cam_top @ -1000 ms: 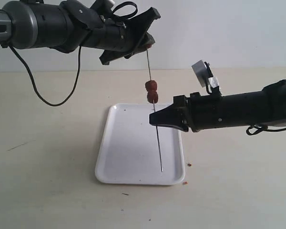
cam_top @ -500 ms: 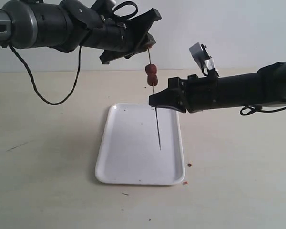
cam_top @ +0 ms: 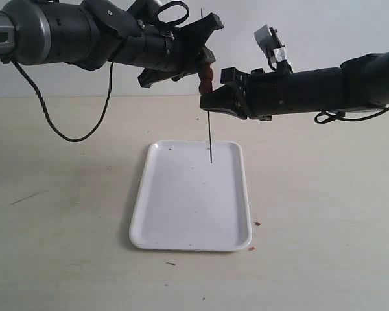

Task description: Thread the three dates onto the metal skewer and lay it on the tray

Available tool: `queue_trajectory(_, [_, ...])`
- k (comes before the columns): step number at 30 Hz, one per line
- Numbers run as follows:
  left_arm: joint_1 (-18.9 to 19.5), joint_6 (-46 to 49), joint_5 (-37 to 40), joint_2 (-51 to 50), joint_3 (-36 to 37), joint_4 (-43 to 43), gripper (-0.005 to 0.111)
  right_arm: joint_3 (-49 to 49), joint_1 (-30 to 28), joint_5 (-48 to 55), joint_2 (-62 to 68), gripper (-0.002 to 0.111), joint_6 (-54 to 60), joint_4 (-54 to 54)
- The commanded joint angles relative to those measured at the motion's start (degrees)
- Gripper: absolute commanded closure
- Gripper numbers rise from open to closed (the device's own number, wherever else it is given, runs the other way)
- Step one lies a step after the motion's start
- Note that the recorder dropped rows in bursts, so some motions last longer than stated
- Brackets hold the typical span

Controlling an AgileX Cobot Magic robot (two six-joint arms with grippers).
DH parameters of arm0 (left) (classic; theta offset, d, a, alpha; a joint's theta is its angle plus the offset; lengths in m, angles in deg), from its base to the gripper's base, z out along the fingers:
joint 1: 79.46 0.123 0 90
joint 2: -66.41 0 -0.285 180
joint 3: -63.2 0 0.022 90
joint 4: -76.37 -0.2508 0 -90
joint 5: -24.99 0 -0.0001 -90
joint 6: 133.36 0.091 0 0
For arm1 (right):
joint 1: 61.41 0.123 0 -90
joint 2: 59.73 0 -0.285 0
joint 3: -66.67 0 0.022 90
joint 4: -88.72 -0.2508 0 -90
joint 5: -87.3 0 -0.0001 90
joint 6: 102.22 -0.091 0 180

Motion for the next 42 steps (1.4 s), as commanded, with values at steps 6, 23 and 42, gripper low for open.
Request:
queue_trajectory(6, [-0.3,1.5,1.8,0.1,0.0,-0.4,0.060,-1.3,-0.1,2.3,1.1,0.108,-0.7,-2.5])
queue_trajectory(23, [1.9,18.3,4.3,6.1,0.0,-1.3,0.071,-1.3,-0.1,0.9,1.2,0.108,-8.6,11.6])
queue_trajectory(42, [4.3,33.0,-8.2,34.8,33.0,-4.6,0.107,-1.2,16.5,-19.2,0.3,0.108,-58.3,45.5])
